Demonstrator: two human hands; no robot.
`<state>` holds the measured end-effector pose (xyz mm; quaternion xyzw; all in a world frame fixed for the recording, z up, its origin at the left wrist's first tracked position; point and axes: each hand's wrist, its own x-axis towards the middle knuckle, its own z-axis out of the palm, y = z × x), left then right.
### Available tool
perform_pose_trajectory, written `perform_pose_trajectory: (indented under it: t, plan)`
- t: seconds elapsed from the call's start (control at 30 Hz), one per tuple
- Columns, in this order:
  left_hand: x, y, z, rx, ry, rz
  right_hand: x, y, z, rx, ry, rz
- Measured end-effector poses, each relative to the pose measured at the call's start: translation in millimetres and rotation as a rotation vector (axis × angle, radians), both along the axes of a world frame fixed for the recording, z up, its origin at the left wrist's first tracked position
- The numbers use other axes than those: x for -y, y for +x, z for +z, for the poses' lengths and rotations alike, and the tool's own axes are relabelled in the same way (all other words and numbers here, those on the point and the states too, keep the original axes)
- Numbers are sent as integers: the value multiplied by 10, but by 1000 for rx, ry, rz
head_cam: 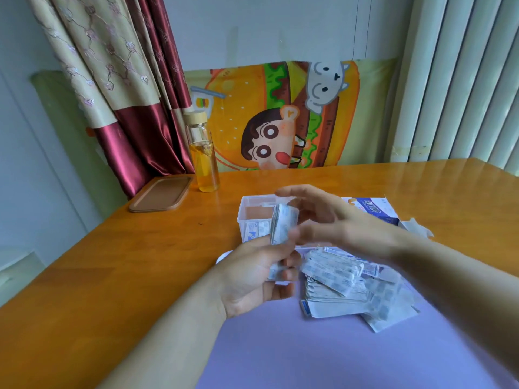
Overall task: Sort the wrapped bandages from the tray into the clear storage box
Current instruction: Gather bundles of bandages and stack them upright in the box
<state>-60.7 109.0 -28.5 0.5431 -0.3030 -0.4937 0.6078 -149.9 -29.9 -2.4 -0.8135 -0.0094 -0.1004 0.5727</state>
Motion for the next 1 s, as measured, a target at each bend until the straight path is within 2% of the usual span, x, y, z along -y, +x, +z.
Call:
perform_pose_trajectory:
  t: [0.07, 0.17, 0.27, 0.4, 0.47, 0.63, 0.8, 0.83, 0.9, 0.97, 1.0]
  plan:
    - [23, 63, 45, -31, -24, -73, 89, 71, 26, -50, 243, 4]
    - [107, 162, 103, -25, -38, -160, 201, 165, 34, -134, 350, 3]
    - [238, 297, 157, 38, -30, -153, 295, 220, 139, -115, 229, -59]
    - [469, 459, 258, 102, -90, -55, 395, 339, 284, 31, -139, -224]
    - [616, 543, 306, 173, -114, -20, 455, 453, 322, 116, -252, -335]
    - [914, 813, 383, 355, -117, -11, 646, 766, 285, 136, -298, -407]
    - [1189, 1070, 273, 406, -67, 15, 851, 1003, 204, 107, -308, -498]
    - [1239, 1148, 220, 492, 4, 24, 908, 1032, 192, 84, -330, -535]
    - [1310, 1302, 108, 825, 220, 20, 1064, 1079, 141, -23, -409, -599]
    - [1345, 1380, 35, 1152, 395, -34, 1161, 1127, 71, -250, -547, -600]
    - [1366, 1397, 3, 1218, 444, -82, 1175, 1152, 18, -390, -645, -554]
